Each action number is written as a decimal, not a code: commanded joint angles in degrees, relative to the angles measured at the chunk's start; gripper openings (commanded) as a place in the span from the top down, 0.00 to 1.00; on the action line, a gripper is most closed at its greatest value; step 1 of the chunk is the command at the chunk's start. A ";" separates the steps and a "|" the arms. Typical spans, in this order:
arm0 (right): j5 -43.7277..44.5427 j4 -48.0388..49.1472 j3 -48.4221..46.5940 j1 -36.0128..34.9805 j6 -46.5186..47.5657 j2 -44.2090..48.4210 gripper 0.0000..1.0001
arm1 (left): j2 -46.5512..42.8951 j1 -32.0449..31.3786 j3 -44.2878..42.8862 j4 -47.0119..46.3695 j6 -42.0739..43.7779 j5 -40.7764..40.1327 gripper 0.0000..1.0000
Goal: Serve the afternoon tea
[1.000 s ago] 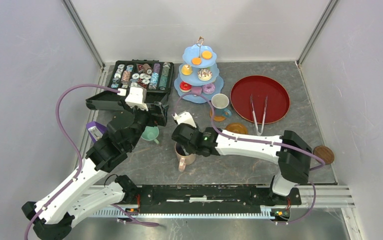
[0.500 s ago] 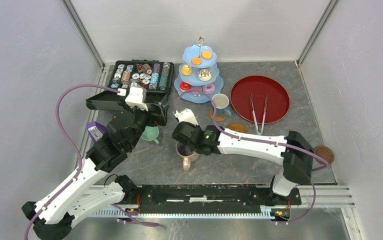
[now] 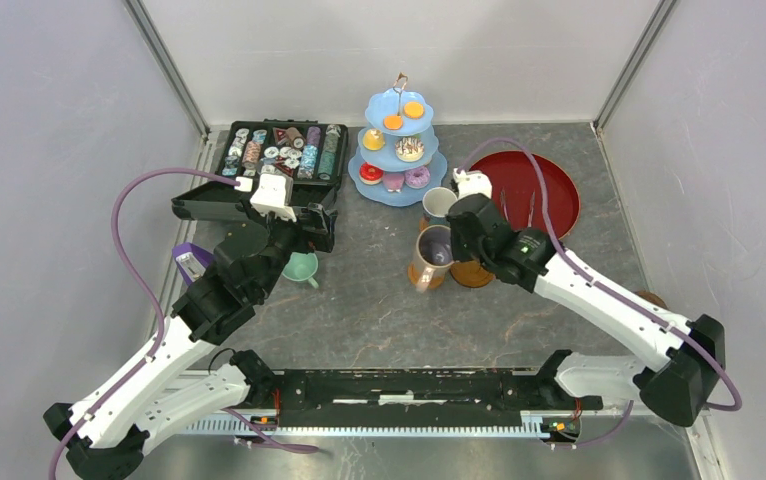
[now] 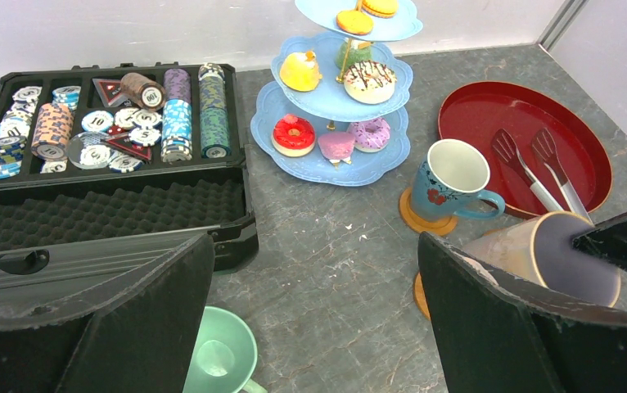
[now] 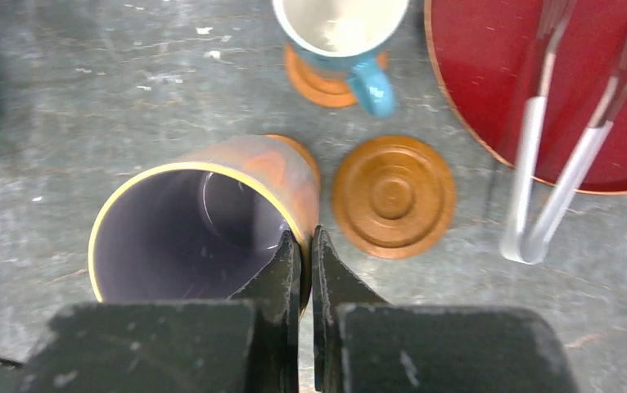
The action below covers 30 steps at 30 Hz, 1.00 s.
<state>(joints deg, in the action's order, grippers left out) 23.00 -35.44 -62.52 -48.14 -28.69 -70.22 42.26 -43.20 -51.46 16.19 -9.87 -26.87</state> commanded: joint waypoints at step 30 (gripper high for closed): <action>-15.60 9.59 9.27 26.68 10.72 1.23 1.00 | 1.06 0.13 -1.27 -1.33 0.12 -0.94 0.00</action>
<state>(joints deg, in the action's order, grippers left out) 8.82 -32.01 -52.99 -21.63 -17.91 -69.41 43.35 -43.20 -51.46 16.19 -9.87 -26.89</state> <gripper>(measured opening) 0.027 0.997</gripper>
